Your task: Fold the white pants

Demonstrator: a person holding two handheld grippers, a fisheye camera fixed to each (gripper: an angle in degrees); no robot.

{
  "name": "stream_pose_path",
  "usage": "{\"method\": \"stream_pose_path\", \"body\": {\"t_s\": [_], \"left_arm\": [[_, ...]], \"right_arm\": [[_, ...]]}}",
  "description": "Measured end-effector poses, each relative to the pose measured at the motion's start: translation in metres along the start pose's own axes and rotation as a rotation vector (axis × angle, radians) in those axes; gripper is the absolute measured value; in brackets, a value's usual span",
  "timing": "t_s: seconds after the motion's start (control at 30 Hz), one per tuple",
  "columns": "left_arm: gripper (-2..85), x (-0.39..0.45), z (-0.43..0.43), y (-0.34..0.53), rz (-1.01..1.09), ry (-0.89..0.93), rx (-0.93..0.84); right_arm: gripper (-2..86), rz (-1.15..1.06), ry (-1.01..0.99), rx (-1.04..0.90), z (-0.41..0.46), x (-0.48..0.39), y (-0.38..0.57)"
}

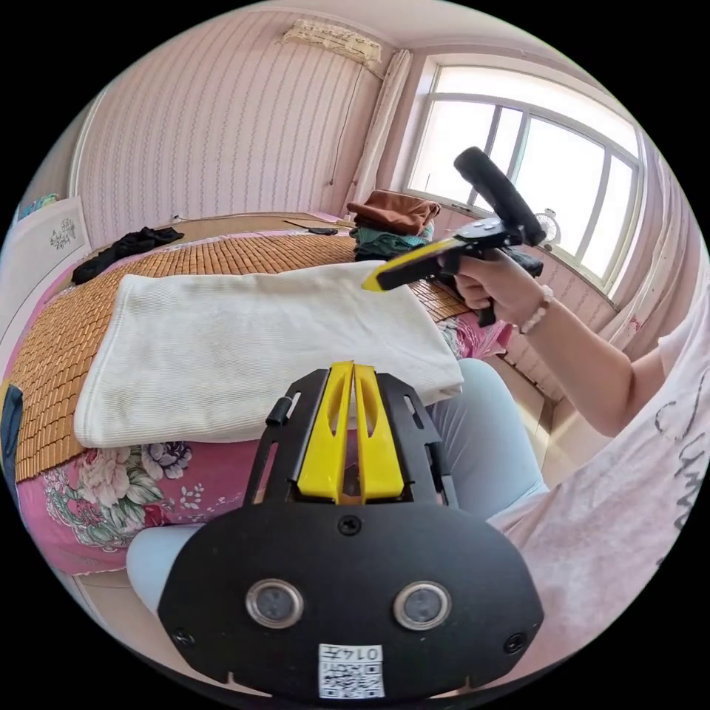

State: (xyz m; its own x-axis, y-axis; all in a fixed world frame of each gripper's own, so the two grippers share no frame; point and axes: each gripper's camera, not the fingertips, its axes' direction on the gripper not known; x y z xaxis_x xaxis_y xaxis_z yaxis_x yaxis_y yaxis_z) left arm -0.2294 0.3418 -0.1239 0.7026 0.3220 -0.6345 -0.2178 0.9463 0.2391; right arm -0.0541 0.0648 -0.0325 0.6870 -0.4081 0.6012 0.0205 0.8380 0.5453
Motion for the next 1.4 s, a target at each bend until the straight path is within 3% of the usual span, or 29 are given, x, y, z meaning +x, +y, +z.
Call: {"method": "stream_pose_path", "body": {"t_s": [0.17, 0.3, 0.37, 0.5, 0.83, 0.93, 1.0, 1.07, 1.17, 1.23, 1.3, 1.4], "left_arm": [[-1.0, 0.009, 0.022, -0.007, 0.017, -0.141, -0.055], [-1.0, 0.000, 0.066, 0.001, 0.038, -0.135, -0.189], [-1.0, 0.000, 0.071, 0.004, 0.056, -0.123, -0.146], [-1.0, -0.001, 0.066, -0.008, 0.042, -0.071, -0.174], [-1.0, 0.013, 0.088, -0.013, 0.104, -0.137, -0.165], [-0.9, 0.007, 0.083, -0.019, 0.092, -0.072, -0.165], [-0.9, -0.002, 0.076, -0.025, 0.046, 0.023, -0.179], [-0.7, -0.009, 0.067, -0.032, 0.020, 0.095, -0.156], [0.2, -0.008, 0.048, -0.052, 0.029, -0.024, -0.031], [4.3, 0.001, 0.048, -0.079, 0.114, -0.121, 0.015], [8.8, 0.005, 0.056, -0.104, 0.139, -0.152, 0.023], [13.0, 0.015, 0.074, -0.149, 0.168, -0.077, 0.029]], "right_arm": [[-0.3, -0.064, 0.100, -0.037, 0.045, -0.016, -0.076], [-0.4, -0.043, 0.135, -0.252, 0.124, 0.002, -0.099], [-0.4, -0.037, 0.114, -0.219, 0.123, 0.007, -0.099], [-0.5, -0.073, -0.005, -0.358, 0.103, 0.027, -0.124], [-0.3, -0.035, 0.047, -0.374, 0.125, 0.061, -0.115], [-0.1, -0.025, 0.019, -0.156, 0.087, 0.074, -0.076], [0.2, 0.060, 0.061, 0.163, 0.023, 0.078, -0.005], [0.6, 0.162, 0.071, 0.297, -0.015, 0.084, 0.063], [2.4, 0.367, 0.074, 0.330, -0.042, 0.104, 0.173], [9.1, 0.444, -0.014, 0.287, -0.045, 0.117, 0.228], [14.4, 0.560, -0.132, 0.282, -0.048, 0.133, 0.288], [15.6, 0.682, -0.216, 0.317, -0.045, 0.151, 0.337]]}}
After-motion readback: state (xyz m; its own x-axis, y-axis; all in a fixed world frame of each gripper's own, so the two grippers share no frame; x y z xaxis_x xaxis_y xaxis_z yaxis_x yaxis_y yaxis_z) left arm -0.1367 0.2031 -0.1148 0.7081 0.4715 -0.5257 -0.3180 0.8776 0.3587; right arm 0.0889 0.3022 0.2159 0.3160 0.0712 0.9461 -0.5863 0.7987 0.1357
